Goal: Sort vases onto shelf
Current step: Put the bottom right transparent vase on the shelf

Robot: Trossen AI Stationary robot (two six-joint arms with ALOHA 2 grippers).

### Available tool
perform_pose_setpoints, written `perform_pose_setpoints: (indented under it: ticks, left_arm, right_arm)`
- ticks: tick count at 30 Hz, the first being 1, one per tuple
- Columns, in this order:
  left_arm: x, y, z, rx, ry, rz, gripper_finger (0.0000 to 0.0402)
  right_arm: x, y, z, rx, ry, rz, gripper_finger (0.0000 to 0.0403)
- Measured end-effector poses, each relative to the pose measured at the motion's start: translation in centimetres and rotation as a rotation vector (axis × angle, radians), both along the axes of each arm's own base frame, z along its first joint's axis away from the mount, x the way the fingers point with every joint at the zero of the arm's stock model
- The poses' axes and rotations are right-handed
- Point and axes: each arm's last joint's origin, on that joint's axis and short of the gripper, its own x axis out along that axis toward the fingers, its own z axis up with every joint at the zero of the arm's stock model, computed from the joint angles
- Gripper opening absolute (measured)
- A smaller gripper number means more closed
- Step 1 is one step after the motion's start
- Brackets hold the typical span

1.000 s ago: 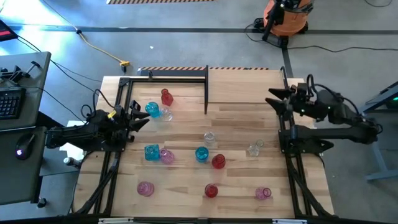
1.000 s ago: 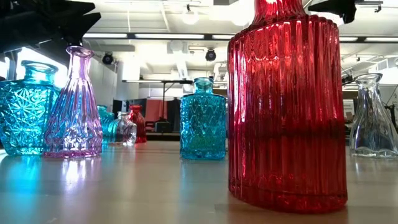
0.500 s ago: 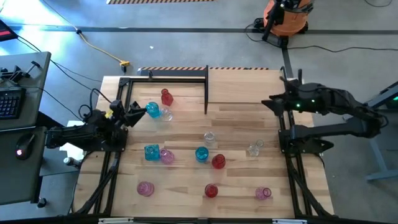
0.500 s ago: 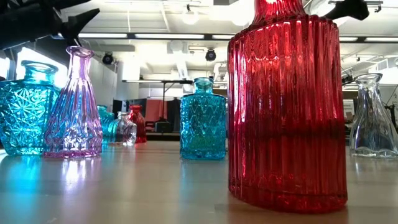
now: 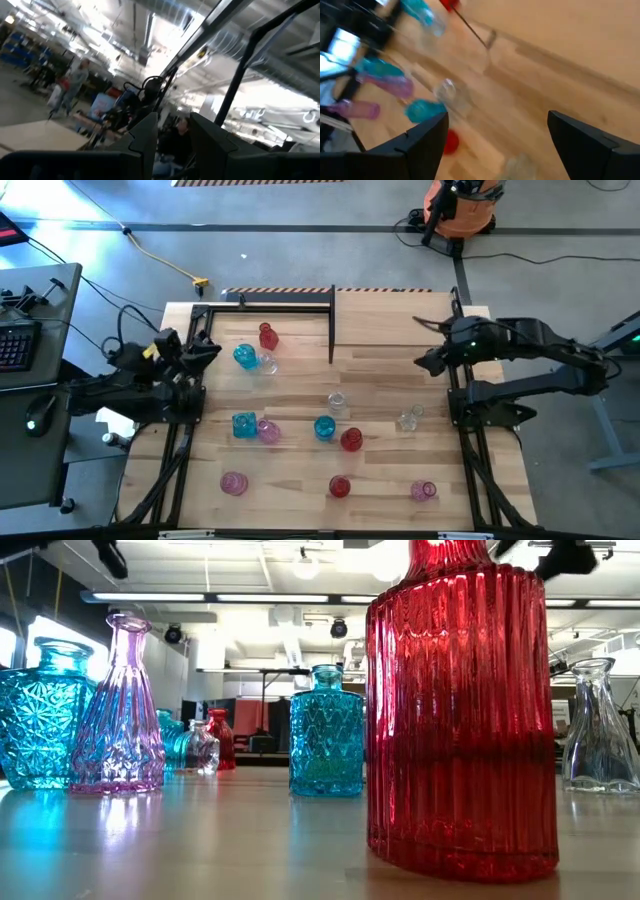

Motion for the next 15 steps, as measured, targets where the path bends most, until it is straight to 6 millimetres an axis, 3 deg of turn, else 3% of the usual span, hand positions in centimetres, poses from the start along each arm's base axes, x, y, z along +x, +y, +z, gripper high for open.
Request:
perform_pose_setpoints:
  ticks: [6, 15]
  left_arm:
    - [1.1, 0.1, 2.3, 0.005, 0.078, 0.007, 0.0106]
    - [3.2, 0.4, 3.4, 0.095, 0.155, 0.045, 0.0106]
  right_arm:
    - [-0.6, 0.2, -1.4, 0.138, 0.201, -0.067, 0.0322]
    - [-0.8, 0.4, -1.8, 0.225, 0.268, -0.104, 0.0322]
